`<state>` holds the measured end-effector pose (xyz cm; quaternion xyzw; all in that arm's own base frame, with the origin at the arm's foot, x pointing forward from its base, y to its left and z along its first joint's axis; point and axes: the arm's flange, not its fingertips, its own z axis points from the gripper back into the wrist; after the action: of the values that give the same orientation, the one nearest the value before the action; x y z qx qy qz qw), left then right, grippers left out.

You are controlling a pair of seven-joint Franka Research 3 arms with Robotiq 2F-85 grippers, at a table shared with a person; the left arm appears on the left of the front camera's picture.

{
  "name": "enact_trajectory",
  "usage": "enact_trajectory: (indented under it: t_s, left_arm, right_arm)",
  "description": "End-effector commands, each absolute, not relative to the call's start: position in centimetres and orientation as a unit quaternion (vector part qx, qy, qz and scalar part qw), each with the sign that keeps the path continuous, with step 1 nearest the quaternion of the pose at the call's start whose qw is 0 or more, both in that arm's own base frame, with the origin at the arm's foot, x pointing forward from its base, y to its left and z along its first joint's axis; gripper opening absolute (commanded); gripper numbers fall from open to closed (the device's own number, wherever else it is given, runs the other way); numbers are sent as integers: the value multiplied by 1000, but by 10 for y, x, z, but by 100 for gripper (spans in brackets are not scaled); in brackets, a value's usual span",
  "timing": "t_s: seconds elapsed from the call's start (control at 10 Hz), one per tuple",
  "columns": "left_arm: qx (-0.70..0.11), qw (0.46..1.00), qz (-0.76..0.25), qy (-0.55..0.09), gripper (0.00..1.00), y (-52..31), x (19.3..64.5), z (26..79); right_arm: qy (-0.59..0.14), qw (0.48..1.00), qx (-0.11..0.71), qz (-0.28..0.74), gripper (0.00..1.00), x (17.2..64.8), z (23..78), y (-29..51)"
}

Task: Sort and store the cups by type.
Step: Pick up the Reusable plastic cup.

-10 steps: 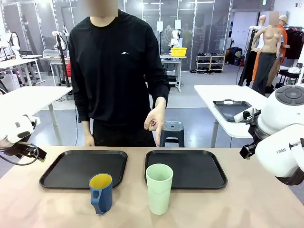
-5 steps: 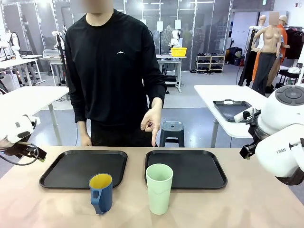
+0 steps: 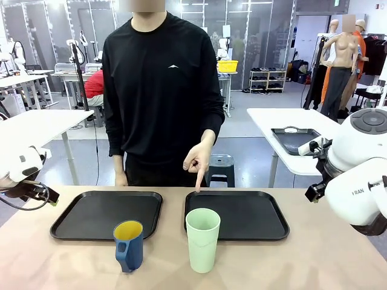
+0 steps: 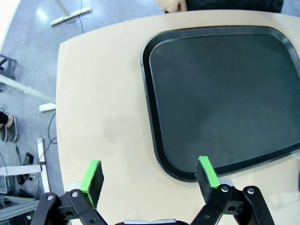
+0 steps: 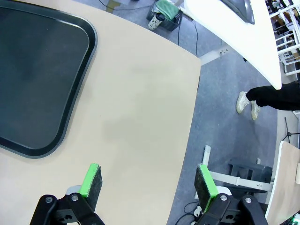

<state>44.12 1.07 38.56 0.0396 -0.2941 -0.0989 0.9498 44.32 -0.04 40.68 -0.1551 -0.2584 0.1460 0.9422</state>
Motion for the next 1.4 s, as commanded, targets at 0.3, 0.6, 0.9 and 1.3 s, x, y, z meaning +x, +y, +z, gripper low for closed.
enact_trajectory:
  t_s: [0.3,0.6,0.9,1.3]
  left_arm:
    - [40,950,-97,-293,100,13,441,385]
    - [40,950,-97,-293,100,13,441,385]
    - [40,950,-97,-293,100,13,441,385]
    - [40,950,-97,-293,100,13,441,385]
  right_arm:
    - [-263,874,-151,381,100,411,412,-12]
    - [-223,777,-162,566,100,394,424,-21]
    - [-181,708,-149,666,100,383,421,-16]
    - [-192,724,-149,645,100,431,428,6]
